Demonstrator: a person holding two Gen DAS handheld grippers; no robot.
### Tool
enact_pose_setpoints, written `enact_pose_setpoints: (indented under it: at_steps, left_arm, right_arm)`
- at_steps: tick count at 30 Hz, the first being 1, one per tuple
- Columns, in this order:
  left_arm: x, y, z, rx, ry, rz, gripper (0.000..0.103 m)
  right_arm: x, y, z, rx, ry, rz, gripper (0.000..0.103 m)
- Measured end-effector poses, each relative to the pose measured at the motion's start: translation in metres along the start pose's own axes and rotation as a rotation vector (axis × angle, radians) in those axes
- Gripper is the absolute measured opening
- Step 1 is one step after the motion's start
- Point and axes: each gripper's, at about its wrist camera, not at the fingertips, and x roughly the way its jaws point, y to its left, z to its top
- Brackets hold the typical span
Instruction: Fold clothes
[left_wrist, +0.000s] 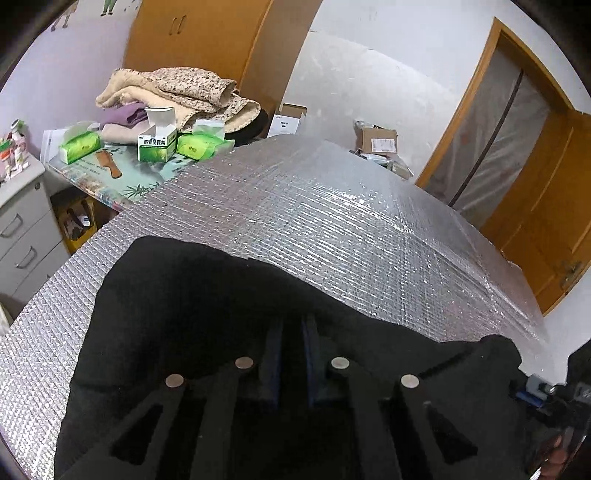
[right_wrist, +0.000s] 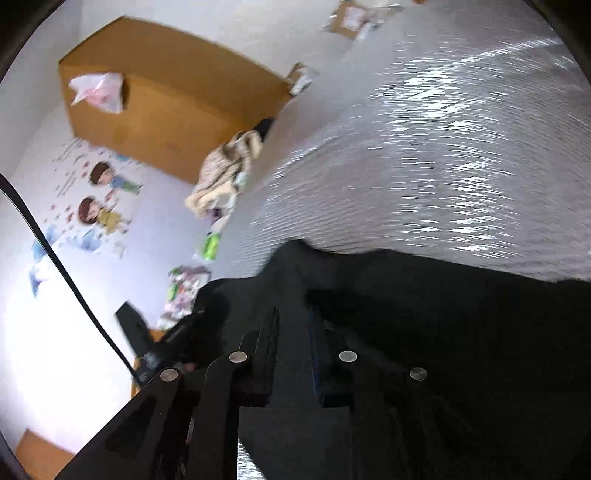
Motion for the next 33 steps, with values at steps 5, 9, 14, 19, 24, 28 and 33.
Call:
enact_pose_setpoints:
  at_steps: [5, 9, 14, 19, 24, 28, 33]
  left_arm:
    - [0.001, 0.002, -0.001, -0.006, 0.000, -0.006, 0.010]
    - [0.001, 0.003, -0.001, -0.013, 0.001, -0.016, 0.010]
    - [-0.011, 0.004, -0.001, -0.016, -0.041, -0.027, 0.012]
    - [-0.054, 0.023, -0.006, -0.067, -0.152, -0.011, 0.013]
    - [-0.098, 0.047, -0.032, -0.123, -0.229, 0.012, 0.019]
    - [-0.110, 0.055, -0.055, -0.128, -0.223, 0.020, 0.021]
    - [-0.102, 0.052, -0.063, -0.089, -0.225, 0.070, 0.022]
  right_arm:
    - [0.033, -0.014, 0.025, 0.120, 0.001, 0.017, 0.017]
    - [0.039, -0.038, 0.033, 0.232, -0.014, 0.011, 0.000]
    - [0.020, -0.027, 0.029, 0.209, -0.053, -0.005, 0.012]
    - [-0.008, -0.006, 0.000, 0.063, -0.025, 0.013, 0.014]
    - [-0.046, -0.008, -0.040, -0.077, -0.034, -0.065, 0.017]
    - [-0.069, -0.011, -0.072, -0.170, -0.050, -0.191, 0.017]
    - [-0.087, -0.006, -0.094, -0.278, -0.079, -0.290, 0.016]
